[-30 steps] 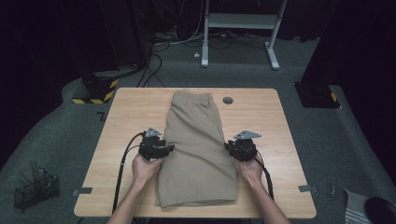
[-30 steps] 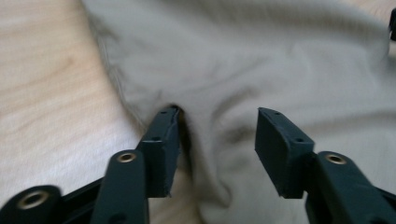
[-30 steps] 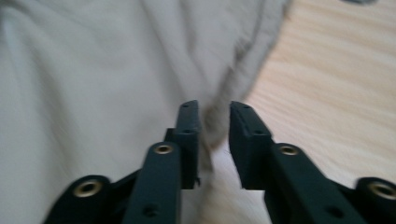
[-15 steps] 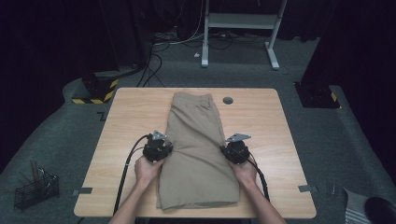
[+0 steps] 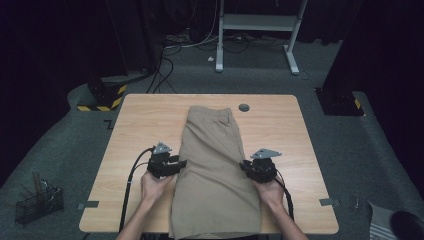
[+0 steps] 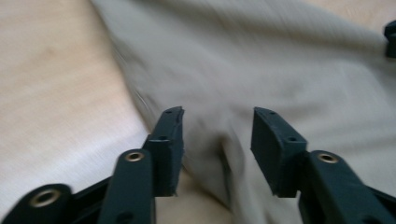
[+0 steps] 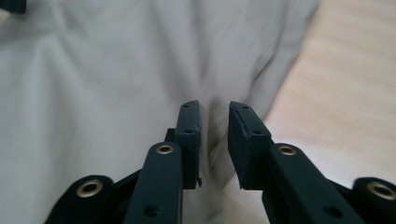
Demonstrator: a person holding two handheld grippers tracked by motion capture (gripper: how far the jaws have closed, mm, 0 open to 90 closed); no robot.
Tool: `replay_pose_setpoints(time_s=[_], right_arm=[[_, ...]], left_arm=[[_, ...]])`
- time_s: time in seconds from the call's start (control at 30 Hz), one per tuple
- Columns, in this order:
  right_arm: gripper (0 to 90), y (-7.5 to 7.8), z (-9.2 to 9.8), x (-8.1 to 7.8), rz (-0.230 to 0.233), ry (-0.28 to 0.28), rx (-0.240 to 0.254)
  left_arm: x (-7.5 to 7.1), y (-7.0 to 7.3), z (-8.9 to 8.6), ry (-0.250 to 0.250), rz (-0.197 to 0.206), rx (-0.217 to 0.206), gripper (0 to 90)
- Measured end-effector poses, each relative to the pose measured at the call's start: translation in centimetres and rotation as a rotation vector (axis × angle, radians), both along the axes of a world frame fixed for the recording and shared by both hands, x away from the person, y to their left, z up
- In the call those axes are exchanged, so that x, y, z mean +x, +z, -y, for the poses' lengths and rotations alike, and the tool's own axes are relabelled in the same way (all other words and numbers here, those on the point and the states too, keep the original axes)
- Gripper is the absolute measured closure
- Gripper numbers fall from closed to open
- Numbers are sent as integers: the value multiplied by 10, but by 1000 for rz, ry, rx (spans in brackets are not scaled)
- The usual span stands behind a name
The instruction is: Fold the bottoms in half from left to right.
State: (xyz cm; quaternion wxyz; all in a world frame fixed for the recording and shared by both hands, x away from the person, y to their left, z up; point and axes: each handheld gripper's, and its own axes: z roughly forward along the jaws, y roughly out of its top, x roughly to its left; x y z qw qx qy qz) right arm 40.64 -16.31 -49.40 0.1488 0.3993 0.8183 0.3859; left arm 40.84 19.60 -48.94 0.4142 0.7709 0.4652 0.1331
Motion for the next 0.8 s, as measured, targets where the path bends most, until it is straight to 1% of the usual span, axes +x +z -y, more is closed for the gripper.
replay_pose_setpoints(time_s=[0.07,0.13,0.2,0.23,0.27,0.33,0.37,0.4,0.43,0.47,0.5,0.53,0.57,0.6,0.63,0.67,0.7,0.73,0.77,0.8], right_arm=[[713,5,0,9,14,-20,15],[702,7,-3,18,19,-38,25],[688,6,-7,31,9,-55,29],[686,5,-9,36,9,-63,26],[681,1,-13,43,-10,-72,19],[676,-5,-18,52,-32,-79,1],[677,-10,-20,56,-31,-80,-11],[693,-14,-22,59,-47,-90,-17],[730,-19,-23,61,-67,-93,-20],[791,-23,-23,62,-62,-88,-18],[865,-22,-23,62,-62,-81,-25],[895,-21,-23,62,-52,-77,-40],[900,-20,-22,60,-28,-79,-74],[900,-19,-21,59,-17,-79,-86],[900,-18,-18,58,-5,-86,-96],[900,-16,-13,57,5,-98,-98],[900,-14,-7,57,1,-108,-89],[899,-13,1,57,-19,-106,-62],[895,-13,5,55,-38,-102,-46],[883,-14,5,54,-35,-95,-56]], left_arm=[[8,3,-1,14,-4,-26,506],[17,2,1,26,-15,-18,498],[25,-1,4,36,-35,4,500],[31,-5,8,42,-48,21,508],[34,-8,10,49,-53,22,522],[40,-15,12,56,-68,28,568],[42,-19,13,60,-81,35,589],[43,-23,15,65,-91,43,614],[44,-26,15,67,-86,51,643],[45,-26,15,73,-81,63,700],[45,-26,14,71,-86,64,739],[44,-26,15,61,-85,86,796],[43,-25,14,52,-75,115,860],[41,-25,14,40,-78,127,894],[39,-24,13,27,-84,135,899],[37,-23,12,15,-81,159,900],[35,-22,10,3,-82,164,900],[34,-22,8,0,-94,140,900],[35,-23,7,2,-98,128,900],[35,-22,7,7,-87,130,899]])
